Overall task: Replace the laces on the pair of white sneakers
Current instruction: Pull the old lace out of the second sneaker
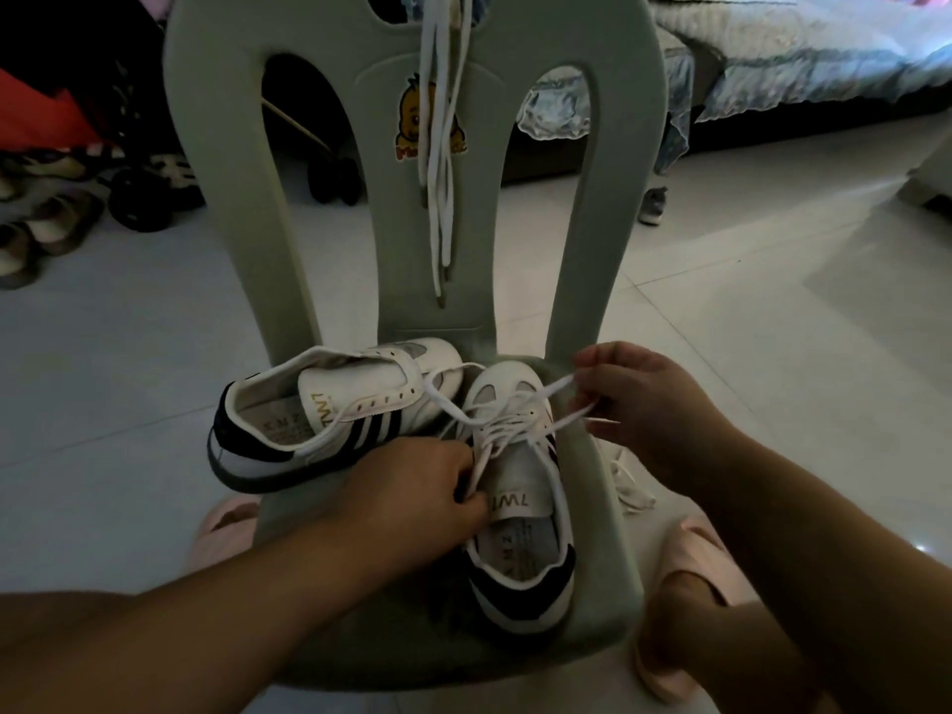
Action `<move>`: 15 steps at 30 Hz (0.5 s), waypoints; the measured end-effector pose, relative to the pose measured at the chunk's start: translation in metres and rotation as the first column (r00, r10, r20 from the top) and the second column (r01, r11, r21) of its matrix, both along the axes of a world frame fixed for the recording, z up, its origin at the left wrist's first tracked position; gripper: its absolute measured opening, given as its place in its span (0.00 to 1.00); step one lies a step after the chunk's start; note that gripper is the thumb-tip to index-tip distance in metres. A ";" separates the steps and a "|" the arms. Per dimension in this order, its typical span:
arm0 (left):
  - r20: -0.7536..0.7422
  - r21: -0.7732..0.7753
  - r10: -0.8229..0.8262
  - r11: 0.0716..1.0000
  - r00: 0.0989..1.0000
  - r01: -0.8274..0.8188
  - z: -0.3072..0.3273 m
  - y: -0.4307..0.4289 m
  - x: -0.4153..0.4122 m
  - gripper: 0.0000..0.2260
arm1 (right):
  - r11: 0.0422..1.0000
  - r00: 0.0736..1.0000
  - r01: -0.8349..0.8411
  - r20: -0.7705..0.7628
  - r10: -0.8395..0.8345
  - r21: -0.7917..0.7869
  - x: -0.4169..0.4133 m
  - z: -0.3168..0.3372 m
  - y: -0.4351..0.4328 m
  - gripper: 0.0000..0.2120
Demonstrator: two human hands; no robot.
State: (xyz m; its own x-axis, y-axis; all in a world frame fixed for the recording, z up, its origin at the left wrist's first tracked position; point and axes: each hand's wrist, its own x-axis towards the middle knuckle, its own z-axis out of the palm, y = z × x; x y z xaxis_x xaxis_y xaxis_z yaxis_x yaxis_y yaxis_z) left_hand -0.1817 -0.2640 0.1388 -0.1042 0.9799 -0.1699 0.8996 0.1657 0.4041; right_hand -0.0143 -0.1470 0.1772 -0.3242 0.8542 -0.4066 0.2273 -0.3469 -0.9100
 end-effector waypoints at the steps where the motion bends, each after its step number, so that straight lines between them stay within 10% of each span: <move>1: 0.006 0.006 0.012 1.000 1.000 -0.012 0.001 0.001 0.001 0.10 | 0.999 0.996 0.013 0.089 -0.017 0.052 -0.001 -0.001 0.000 0.04; 5: 0.052 0.020 0.088 0.996 0.995 -0.089 0.002 0.007 0.001 0.09 | 0.904 0.889 -0.207 0.458 0.014 0.373 -0.007 -0.009 -0.006 0.04; 11: 0.016 0.108 0.033 0.994 0.999 -0.034 -0.003 0.007 0.000 0.11 | 0.443 0.652 -0.720 0.739 0.171 0.534 -0.024 -0.008 -0.018 0.10; 15: -0.001 0.185 0.014 0.983 1.000 -0.014 0.002 0.005 -0.001 0.11 | 0.586 0.600 -0.699 0.781 0.170 0.410 -0.023 -0.009 -0.007 0.16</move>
State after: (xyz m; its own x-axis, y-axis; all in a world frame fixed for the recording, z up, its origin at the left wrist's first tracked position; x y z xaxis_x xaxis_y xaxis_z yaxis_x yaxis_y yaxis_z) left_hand -0.1825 -0.2589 0.1411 -0.1183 0.9929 0.0147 0.8985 0.1008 0.4273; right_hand -0.0370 -0.1536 0.1685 -0.6343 0.7673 -0.0944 0.7319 0.5568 -0.3927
